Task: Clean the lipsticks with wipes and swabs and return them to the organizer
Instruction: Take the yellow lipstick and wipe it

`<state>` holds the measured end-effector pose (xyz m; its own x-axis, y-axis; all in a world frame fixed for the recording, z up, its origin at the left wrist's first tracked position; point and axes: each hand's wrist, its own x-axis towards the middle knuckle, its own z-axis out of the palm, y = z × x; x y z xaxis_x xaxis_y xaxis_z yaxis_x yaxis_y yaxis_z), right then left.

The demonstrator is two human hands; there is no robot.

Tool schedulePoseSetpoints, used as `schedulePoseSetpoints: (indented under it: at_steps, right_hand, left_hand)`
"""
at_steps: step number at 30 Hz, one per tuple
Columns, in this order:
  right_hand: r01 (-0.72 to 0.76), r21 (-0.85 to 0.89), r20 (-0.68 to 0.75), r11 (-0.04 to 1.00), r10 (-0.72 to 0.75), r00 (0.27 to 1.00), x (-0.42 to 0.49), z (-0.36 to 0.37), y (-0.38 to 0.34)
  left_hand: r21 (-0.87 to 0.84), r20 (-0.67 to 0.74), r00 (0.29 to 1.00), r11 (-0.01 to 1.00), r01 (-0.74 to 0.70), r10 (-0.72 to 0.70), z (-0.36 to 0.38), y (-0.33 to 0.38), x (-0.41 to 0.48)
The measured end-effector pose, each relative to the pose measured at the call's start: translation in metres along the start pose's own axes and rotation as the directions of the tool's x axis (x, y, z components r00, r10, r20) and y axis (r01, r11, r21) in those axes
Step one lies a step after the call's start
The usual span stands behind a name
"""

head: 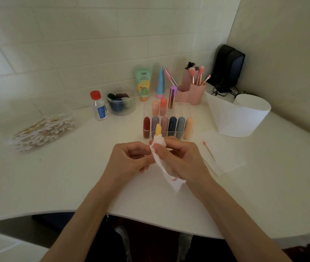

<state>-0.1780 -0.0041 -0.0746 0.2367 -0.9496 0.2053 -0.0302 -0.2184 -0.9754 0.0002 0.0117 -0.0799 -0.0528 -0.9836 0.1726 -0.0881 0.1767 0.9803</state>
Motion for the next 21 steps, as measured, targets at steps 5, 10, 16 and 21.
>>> schedulePoseSetpoints:
  at_steps: [5,10,16,21]
  right_hand:
    - [-0.025,0.191,0.017,0.981,0.023,1.0,-0.003,0.001,-0.007]
    - [0.018,0.121,-0.028,0.992,-0.015,1.0,-0.001,0.005,-0.004]
    - [-0.011,0.065,-0.063,0.998,0.016,0.998,-0.002,0.008,-0.003]
    - [-0.047,0.182,-0.002,0.982,0.048,0.999,-0.004,0.003,-0.009]
  left_hand:
    - [-0.181,0.165,0.983,0.977,0.112,-0.082,0.003,0.01,-0.003]
    - [-0.187,0.103,0.993,0.979,0.083,-0.064,0.003,0.012,-0.004]
    - [-0.058,-0.048,0.998,0.998,0.038,-0.041,0.001,0.004,0.0]
    - [-0.192,0.132,0.984,0.971,0.14,-0.116,0.0,0.009,-0.002]
